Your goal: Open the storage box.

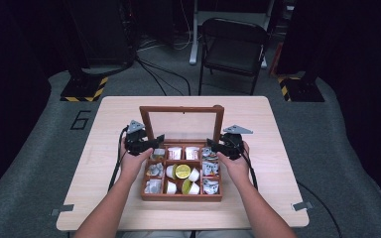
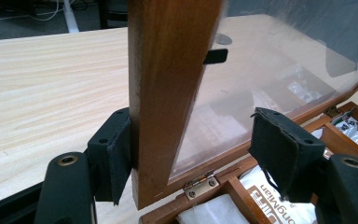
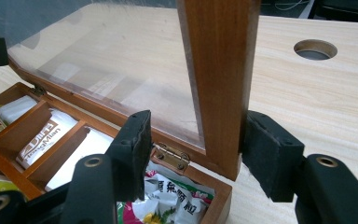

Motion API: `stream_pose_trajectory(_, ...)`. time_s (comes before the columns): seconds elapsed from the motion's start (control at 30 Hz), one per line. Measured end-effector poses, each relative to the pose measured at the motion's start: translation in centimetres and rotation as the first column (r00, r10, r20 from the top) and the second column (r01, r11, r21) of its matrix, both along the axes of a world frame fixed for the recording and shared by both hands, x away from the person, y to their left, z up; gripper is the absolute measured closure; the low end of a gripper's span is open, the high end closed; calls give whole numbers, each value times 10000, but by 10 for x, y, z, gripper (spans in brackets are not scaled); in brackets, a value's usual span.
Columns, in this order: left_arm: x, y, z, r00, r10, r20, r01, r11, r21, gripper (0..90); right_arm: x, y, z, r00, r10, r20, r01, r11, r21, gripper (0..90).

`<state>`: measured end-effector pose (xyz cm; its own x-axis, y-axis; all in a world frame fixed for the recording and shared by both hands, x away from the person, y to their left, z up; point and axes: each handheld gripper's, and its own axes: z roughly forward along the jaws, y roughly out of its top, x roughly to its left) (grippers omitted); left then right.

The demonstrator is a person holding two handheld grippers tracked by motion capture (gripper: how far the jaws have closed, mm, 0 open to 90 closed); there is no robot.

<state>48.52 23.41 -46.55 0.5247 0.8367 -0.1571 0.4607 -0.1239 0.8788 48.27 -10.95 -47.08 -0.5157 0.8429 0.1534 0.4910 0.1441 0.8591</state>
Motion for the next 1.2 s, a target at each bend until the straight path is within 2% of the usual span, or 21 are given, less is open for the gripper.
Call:
stream_pose_trajectory(0.23, 4, 3, -3, 9997, -184, -188, 181, 9997, -167, 323, 5, 0, 0, 10000, -36, -57, 38, 9989, 473, 425)
stream_pose_trajectory(0.33, 4, 2, -4, 9996, -120, -263, 113, 9996, -243, 329, 7, -1, -1, 10000, -35, -43, 38, 9982, 605, 426)
stream_pose_trajectory(0.37, 5, 1, -4, 9999, -26, -168, 22, 9997, -243, 334, 7, 0, 0, 10000, -31, -67, 35, 9981, 620, 427)
stream_pose_trajectory(0.57, 5, 3, -4, 9998, -24, -200, 20, 9998, -214, 376, 10, 2, 4, 9999, 37, -135, -33, 9995, 306, 439)
stream_pose_trajectory(0.73, 6, 3, -5, 9997, -32, -226, 27, 9997, -240, 375, 13, 2, 5, 9998, 174, 41, -175, 9997, 167, 438)
stream_pose_trajectory(0.77, 7, 4, -5, 9998, -82, -169, 81, 9999, -92, 375, 14, 2, 5, 9998, 171, 56, -172, 9997, 175, 443)
stream_pose_trajectory(0.83, 7, 1, -6, 9999, 131, -113, -133, 9997, -200, 378, 15, 2, 5, 9998, 189, 84, -190, 9997, 147, 452)
stream_pose_trajectory(0.9, 8, 1, -6, 9999, 128, -91, -128, 9999, 7, 391, 16, 2, 4, 9998, 177, 84, -178, 9996, 206, 458)
stream_pose_trajectory(0.97, 9, 1, -7, 9998, 179, -89, -180, 9998, -120, 395, 16, 2, 4, 9999, 121, 42, -122, 9997, 214, 463)
stream_pose_trajectory(1.03, 10, 2, -7, 9998, 154, -82, -154, 9999, -35, 394, 18, 2, 4, 9999, 131, 87, -132, 9998, 150, 464)
stream_pose_trajectory(1.13, 11, 1, -8, 9995, 266, -156, -270, 9993, -268, 394, 20, 3, 5, 10000, 91, -3, -91, 10000, 9, 464)
stream_pose_trajectory(1.2, 12, 2, -9, 9995, 276, -147, -279, 9994, -216, 399, 21, 4, 5, 9999, 56, -108, -56, 10000, 16, 464)
